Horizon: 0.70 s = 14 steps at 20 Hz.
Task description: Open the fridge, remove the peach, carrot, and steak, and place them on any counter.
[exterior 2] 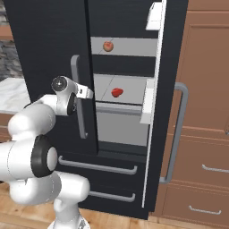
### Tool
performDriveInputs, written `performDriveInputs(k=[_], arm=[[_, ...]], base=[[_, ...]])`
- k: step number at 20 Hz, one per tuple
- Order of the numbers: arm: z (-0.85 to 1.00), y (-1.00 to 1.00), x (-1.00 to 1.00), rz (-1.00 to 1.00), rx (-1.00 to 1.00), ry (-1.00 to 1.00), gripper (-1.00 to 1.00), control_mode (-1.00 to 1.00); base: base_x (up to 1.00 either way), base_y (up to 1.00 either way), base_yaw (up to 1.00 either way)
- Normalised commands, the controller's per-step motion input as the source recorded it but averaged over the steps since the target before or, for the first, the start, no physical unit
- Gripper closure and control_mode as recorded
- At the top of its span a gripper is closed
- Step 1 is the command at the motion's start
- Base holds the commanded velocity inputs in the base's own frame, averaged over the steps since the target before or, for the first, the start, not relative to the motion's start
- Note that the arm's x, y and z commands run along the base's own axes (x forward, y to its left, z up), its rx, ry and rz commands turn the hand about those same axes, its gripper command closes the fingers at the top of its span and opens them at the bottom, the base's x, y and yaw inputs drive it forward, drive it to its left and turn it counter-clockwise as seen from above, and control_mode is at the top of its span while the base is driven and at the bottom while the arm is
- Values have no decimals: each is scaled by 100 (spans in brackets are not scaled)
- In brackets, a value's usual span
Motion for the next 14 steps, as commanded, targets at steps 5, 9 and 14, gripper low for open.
performDriveInputs(k=[5,9,14], arm=[[0,0,-64,-1,0,-2,100,-100],[0,0,-100,-5,0,-9,100,-100],[0,3,-100,-2,0,-12,100,-100]], base=[[0,0,0],[0,0,0],[0,0,0]])
